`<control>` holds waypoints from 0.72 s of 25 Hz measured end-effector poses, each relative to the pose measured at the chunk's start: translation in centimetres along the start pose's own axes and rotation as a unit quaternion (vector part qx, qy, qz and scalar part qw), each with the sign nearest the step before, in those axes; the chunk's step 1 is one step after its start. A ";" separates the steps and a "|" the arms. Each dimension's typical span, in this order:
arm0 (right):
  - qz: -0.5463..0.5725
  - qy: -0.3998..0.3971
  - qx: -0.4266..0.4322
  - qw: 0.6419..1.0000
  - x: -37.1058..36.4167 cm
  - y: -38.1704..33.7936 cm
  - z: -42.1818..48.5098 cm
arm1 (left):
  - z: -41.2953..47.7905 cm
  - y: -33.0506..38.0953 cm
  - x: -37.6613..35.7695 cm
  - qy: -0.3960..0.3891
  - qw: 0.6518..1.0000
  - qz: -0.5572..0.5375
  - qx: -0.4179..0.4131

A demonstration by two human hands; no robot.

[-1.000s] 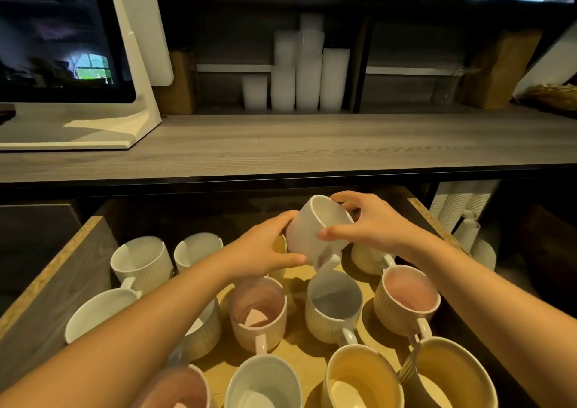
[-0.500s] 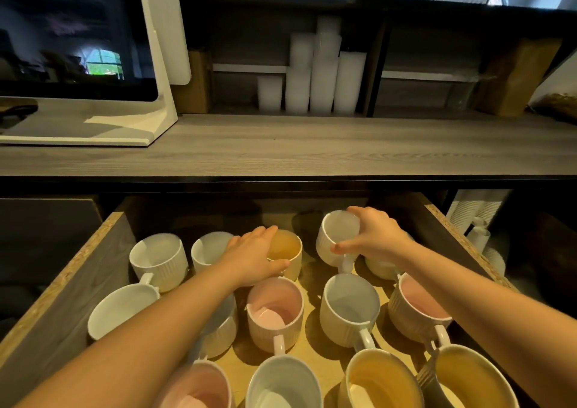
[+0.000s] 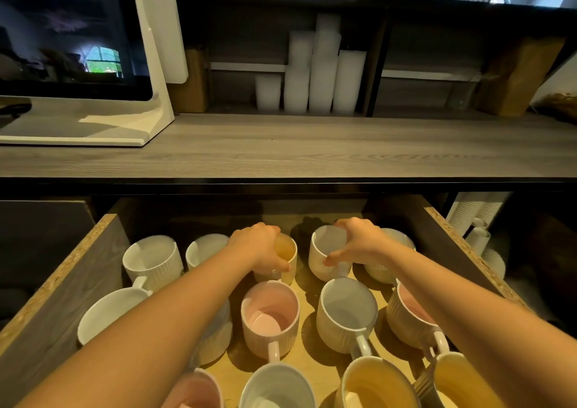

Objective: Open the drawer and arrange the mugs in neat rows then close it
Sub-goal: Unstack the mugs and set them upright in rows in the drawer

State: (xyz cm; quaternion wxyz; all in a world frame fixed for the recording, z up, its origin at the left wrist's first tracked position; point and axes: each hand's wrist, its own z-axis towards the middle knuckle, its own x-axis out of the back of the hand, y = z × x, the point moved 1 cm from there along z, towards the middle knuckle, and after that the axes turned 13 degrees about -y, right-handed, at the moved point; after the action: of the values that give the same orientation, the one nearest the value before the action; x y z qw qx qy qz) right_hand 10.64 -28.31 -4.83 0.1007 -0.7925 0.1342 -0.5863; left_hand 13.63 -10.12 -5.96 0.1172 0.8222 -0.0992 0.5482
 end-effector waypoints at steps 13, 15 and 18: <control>-0.046 -0.039 0.013 0.998 -0.8 0.0 0.0 | -0.8 0.1 -0.6 -0.008 1.000 0.029 -0.006; -0.086 -0.032 0.013 0.996 -0.5 -0.7 -0.4 | -1.6 0.3 -0.3 0.003 0.999 0.037 -0.020; -0.137 -0.010 0.018 0.990 0.3 -2.2 -2.0 | -3.7 0.7 0.6 0.033 0.997 0.044 -0.052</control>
State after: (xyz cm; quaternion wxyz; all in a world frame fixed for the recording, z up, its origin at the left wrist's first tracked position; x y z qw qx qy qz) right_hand 9.04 -26.37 -3.25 0.0348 -0.8073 0.0129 -0.5890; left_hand 10.39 -9.73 -3.94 0.1389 0.7913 -0.1601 0.5736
